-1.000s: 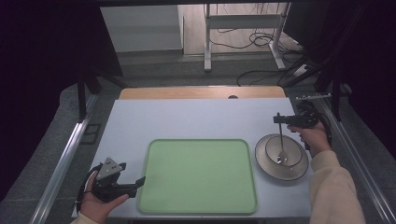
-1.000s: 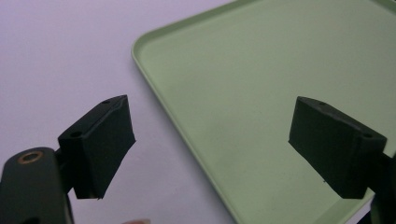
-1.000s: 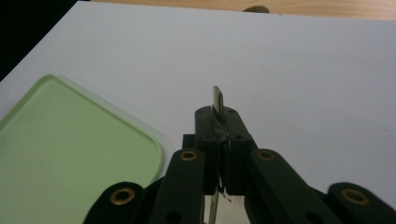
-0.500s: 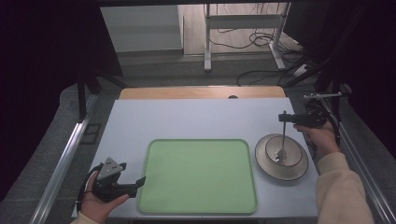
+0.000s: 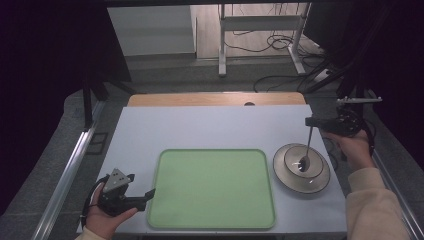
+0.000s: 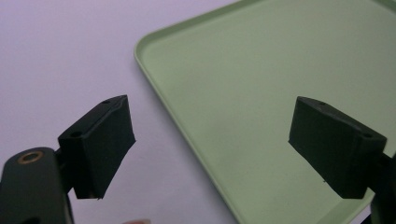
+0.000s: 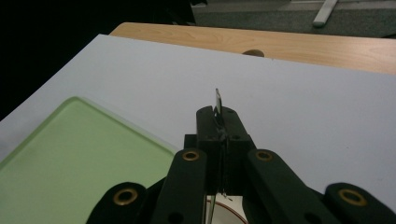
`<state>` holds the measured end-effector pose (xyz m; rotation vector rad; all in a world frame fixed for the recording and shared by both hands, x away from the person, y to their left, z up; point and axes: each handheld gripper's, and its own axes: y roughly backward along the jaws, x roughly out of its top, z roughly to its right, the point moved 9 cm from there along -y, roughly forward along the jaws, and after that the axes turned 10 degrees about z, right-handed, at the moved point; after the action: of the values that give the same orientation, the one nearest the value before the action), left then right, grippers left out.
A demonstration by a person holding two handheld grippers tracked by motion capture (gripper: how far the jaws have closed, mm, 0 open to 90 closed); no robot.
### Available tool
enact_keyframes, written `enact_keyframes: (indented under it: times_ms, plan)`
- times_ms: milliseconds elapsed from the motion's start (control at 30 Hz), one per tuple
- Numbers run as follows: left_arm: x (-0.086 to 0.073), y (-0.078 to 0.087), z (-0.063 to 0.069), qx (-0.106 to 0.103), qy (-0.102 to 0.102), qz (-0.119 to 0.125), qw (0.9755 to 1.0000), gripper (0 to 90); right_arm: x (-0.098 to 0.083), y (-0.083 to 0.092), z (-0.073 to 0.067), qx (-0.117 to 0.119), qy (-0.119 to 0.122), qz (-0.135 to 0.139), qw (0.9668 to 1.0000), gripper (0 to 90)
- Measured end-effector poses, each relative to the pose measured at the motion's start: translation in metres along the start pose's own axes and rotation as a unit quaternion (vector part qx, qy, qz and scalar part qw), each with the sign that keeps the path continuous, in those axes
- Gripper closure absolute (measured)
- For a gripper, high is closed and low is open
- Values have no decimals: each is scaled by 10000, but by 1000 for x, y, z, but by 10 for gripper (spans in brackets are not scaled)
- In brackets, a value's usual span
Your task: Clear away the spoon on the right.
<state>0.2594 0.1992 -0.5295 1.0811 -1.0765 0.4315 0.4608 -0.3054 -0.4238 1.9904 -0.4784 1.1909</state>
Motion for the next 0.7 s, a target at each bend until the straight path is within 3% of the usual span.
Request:
enact_keyframes:
  times_ms: [367,700]
  plan:
    - [0,0,0,13,-6,-5,10000,139,3,22,-20,38,311,189,9993,884]
    - [0,0,-1,21,-5,-13,10000,139,10,36,-37,145,441,380,9982,885]
